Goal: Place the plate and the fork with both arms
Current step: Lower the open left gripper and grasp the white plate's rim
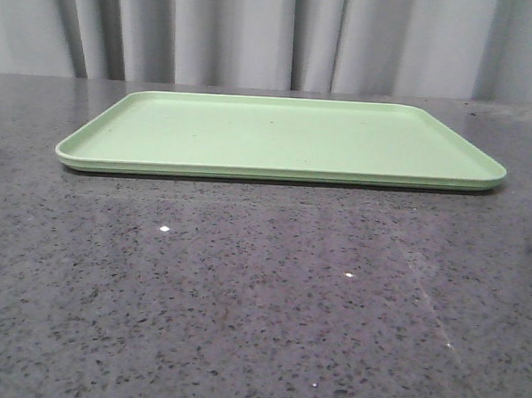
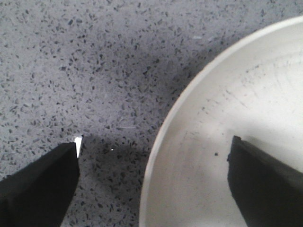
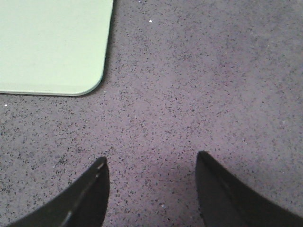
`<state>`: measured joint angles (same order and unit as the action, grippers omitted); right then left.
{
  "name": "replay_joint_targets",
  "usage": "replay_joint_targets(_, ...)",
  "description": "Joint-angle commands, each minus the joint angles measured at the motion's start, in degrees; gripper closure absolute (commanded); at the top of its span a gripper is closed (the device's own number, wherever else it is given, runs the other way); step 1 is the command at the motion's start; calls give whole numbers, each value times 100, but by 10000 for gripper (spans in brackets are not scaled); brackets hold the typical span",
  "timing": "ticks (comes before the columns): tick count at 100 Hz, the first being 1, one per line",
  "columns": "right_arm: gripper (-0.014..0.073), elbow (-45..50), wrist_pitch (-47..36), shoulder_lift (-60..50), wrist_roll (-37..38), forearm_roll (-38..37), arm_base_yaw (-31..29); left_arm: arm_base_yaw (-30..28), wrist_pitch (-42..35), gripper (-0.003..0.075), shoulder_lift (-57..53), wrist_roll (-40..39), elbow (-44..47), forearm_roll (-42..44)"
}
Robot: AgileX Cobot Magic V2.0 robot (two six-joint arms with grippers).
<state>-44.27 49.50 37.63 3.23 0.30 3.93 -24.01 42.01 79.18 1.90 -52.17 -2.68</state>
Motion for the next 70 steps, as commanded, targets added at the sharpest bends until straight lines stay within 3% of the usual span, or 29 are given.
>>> replay_joint_targets(1,174,-197,-371,39,-12,-30,-3,-12,-208,111,-135,-18,-184,-90)
replay_joint_targets(16,174,-197,-371,39,-12,-30,-3,-12,-118,236,-135,-18,-184,-90)
replay_joint_targets(39,174,-197,-371,39,-12,-30,-3,-12,-107,563,-135,-18,-184,-90)
replay_joint_targets(54,174,-197,-371,39,-12,-30,-3,-12,-107,726,-135,-18,-184,-90)
replay_joint_targets(70,174,-197,-371,39,-12,-30,-3,-12,-117,741,-161,-18,-184,-90)
